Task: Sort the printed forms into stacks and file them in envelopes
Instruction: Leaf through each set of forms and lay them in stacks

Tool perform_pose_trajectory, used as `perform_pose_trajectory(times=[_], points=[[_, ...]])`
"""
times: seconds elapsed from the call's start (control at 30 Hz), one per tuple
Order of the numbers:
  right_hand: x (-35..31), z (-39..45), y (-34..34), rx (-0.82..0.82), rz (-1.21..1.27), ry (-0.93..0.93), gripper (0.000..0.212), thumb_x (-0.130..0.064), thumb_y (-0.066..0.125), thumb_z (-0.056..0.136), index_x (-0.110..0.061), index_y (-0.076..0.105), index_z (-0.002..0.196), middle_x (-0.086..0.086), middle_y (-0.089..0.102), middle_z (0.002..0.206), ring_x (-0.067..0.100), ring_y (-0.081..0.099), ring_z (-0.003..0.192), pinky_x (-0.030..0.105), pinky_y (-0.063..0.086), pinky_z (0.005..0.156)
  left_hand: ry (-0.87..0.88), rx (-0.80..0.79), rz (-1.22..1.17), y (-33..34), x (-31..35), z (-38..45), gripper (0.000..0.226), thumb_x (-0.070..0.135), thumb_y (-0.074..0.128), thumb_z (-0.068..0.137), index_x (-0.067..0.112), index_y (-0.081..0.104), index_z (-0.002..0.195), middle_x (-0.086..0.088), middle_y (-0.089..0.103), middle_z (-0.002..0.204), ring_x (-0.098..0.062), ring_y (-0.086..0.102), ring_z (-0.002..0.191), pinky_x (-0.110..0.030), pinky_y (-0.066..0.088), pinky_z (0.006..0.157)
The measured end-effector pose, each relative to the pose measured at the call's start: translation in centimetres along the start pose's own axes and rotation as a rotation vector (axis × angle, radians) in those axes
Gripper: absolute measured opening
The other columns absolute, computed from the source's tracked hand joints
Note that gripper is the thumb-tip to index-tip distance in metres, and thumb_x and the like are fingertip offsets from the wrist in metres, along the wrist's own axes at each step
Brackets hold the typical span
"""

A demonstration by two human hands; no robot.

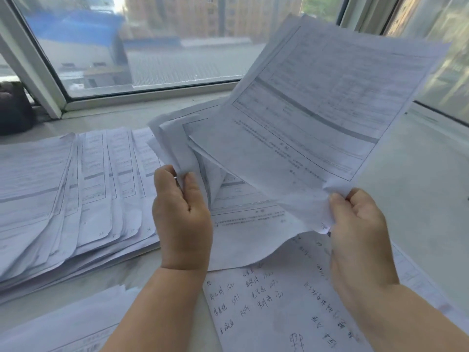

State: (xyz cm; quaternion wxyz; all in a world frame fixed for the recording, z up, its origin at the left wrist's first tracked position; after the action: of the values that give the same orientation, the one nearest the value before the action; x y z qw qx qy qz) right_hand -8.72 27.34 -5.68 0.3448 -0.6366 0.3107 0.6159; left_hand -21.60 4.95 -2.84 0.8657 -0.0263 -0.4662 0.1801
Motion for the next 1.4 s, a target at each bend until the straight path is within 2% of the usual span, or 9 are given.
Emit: perform_pose_trajectory(times=[0.3, 0.43, 0.5, 0.57, 0.67, 0.8, 1.03, 1.17, 1.4], points=[[1.3, 5.6, 5.7, 0.057, 0.224, 0.182, 0.024, -0.002, 0.046, 0.091, -0.016, 0.055, 0.073, 0.007, 0.057, 0.076, 0.023, 0.054, 0.075, 0.043, 0.048, 0.071, 0.076, -0.231, 0.057, 2.3, 0.3, -1.2, 0.006, 0.017, 0.045, 0.094, 0.017, 0.039, 0.095, 0.012, 0.044, 0.058, -0.003, 0.050, 0.055, -0.012, 0.034, 0.049], [1.5, 7.0, 4.5, 0.040, 0.418, 0.327, 0.023, 0.001, 0.045, 0.092, -0.013, 0.057, 0.078, 0.009, 0.061, 0.079, 0.021, 0.061, 0.070, 0.033, 0.051, 0.064, 0.073, -0.511, 0.103, 4.3, 0.3, -2.9, 0.048, 0.009, 0.052, 0.091, 0.036, 0.031, 0.124, 0.001, 0.067, 0.087, -0.022, 0.061, 0.068, -0.037, 0.052, 0.064], [2.0, 7.5, 2.6, 0.024, 0.442, 0.390, 0.019, 0.000, 0.045, 0.093, -0.010, 0.057, 0.084, 0.012, 0.064, 0.087, 0.021, 0.064, 0.070, 0.037, 0.055, 0.068, 0.134, -0.579, 0.071, 4.8, 1.3, -3.2, 0.065, -0.003, 0.049, 0.089, 0.045, 0.030, 0.128, 0.013, 0.060, 0.114, -0.005, 0.057, 0.086, -0.012, 0.047, 0.077], [2.7, 8.0, 0.6, 0.018, 0.447, 0.453, 0.014, 0.000, 0.042, 0.095, -0.002, 0.056, 0.091, 0.015, 0.063, 0.086, 0.022, 0.063, 0.065, 0.034, 0.055, 0.059, 0.211, -0.593, 0.102, 5.1, 2.1, -3.3, 0.056, -0.009, 0.047, 0.086, 0.036, 0.041, 0.118, 0.017, 0.053, 0.116, -0.009, 0.056, 0.089, -0.015, 0.047, 0.073], [3.1, 9.2, -1.8, -0.016, 0.250, 0.471, 0.017, -0.001, 0.037, 0.099, -0.003, 0.053, 0.094, 0.014, 0.064, 0.080, 0.019, 0.062, 0.058, 0.027, 0.054, 0.045, 0.243, -0.676, 0.215, 5.6, 2.2, -3.9, 0.015, 0.014, 0.050, 0.088, 0.024, 0.057, 0.098, 0.017, 0.056, 0.099, -0.018, 0.057, 0.079, -0.032, 0.050, 0.065], [0.8, 12.2, -4.9, -0.012, -0.035, 0.305, 0.023, 0.004, 0.041, 0.094, -0.011, 0.056, 0.085, 0.013, 0.065, 0.082, 0.018, 0.065, 0.051, 0.024, 0.053, 0.042, 0.300, -0.889, 0.397, 6.7, 2.0, -5.5, 0.054, 0.068, 0.055, 0.073, 0.029, 0.065, 0.109, 0.019, 0.059, 0.115, -0.006, 0.054, 0.103, -0.020, 0.041, 0.082], [-5.5, 18.1, -12.8, 0.081, -0.529, 0.071, 0.020, -0.003, 0.056, 0.087, -0.014, 0.064, 0.072, 0.010, 0.065, 0.086, 0.027, 0.064, 0.073, 0.036, 0.056, 0.074, 0.350, -0.888, 0.448, 6.9, 2.4, -6.0, 0.040, 0.046, 0.052, 0.079, 0.013, 0.067, 0.096, 0.008, 0.061, 0.116, -0.016, 0.060, 0.103, -0.021, 0.045, 0.082], [-7.0, 20.2, -15.1, 0.034, -0.702, 0.069, 0.025, 0.002, 0.055, 0.087, -0.015, 0.062, 0.070, 0.007, 0.061, 0.080, 0.021, 0.060, 0.066, 0.024, 0.054, 0.060, 0.323, -0.924, 0.412, 7.1, 1.8, -6.2, 0.053, 0.059, 0.052, 0.080, 0.018, 0.062, 0.111, 0.017, 0.051, 0.132, -0.007, 0.049, 0.121, -0.014, 0.036, 0.094], [-5.6, 19.3, -10.4, -0.168, -0.916, -0.014, 0.011, -0.004, 0.055, 0.090, -0.005, 0.065, 0.086, 0.011, 0.053, 0.081, 0.022, 0.046, 0.068, 0.024, 0.040, 0.054, 0.316, -0.815, 0.403, 6.7, 2.5, -5.4, 0.008, 0.025, 0.067, 0.084, 0.019, 0.067, 0.089, 0.013, 0.064, 0.088, -0.011, 0.062, 0.078, -0.020, 0.047, 0.065]])
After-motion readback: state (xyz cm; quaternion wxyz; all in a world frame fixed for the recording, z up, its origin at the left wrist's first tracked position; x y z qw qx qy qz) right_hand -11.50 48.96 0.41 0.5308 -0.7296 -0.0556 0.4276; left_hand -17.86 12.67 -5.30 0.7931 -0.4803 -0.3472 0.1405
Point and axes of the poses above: each hand's wrist, its own z-axis towards the middle knuckle, its own y-axis out of the palm, x = y × z, the point moved 8 cm from there along z, towards the middle knuckle
